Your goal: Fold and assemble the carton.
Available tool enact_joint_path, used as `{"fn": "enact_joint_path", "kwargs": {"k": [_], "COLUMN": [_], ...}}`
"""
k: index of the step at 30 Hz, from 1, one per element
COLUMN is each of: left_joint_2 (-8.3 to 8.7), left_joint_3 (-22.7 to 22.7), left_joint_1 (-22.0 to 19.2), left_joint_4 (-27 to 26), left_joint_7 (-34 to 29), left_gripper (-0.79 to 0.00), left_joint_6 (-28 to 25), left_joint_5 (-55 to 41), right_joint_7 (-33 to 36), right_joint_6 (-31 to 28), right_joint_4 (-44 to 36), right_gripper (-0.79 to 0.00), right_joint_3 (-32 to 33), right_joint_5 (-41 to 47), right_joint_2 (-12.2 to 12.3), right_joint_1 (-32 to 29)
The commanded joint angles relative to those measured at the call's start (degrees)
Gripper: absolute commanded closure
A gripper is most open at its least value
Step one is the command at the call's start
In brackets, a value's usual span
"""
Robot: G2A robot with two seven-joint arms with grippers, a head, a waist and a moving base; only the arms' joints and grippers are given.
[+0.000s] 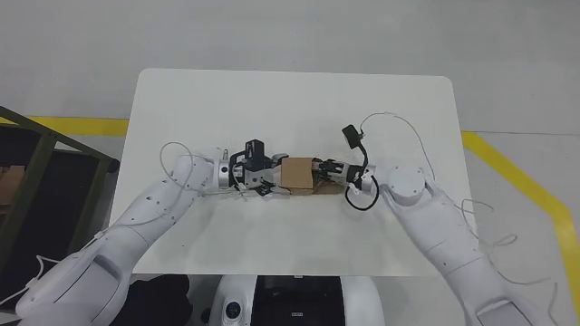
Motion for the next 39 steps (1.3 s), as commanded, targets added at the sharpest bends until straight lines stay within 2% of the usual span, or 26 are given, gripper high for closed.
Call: {"fn": "enact_joint_path", "kwargs": {"k": [1,8,14,21,33,39], "left_joint_2": [0.01,0.03,0.05,0.15,0.25,0.23], "left_joint_3": [-0.1,-0.2,-0.4,-0.5,-0.5,-0.6], "left_joint_1": [0.0,0.1,0.1,0.3,0.6,0.6], "left_joint_4": [0.0,-0.1,-0.3,-0.7,-1.3,-1.3], "left_joint_7": [0.0,0.1,0.1,0.1,0.3,0.3], "left_gripper": [-0.548,-0.551,-0.545,-0.545,-0.554,-0.56], "left_joint_6": [0.1,0.0,0.0,-0.1,-0.4,-0.4], "left_joint_5": [0.0,0.0,-0.1,0.1,0.6,0.6], "right_joint_7": [0.3,1.5,2.8,0.1,-0.9,-1.5], "right_joint_6": [1.0,5.8,7.7,4.9,-1.1,-3.6], "right_joint_4": [-2.1,-11.1,-13.3,-8.5,-0.4,2.6], "right_gripper": [0.0,0.0,0.0,0.0,0.0,0.0], "right_joint_3": [2.1,9.5,9.4,5.5,-2.0,-3.7], "right_joint_5": [-1.0,-3.3,-3.2,-2.5,0.5,2.1], "right_joint_2": [0.8,3.5,3.9,2.7,-0.1,-1.1], "right_joint_1": [-1.6,-9.7,-12.2,-8.3,-1.3,0.2]}}
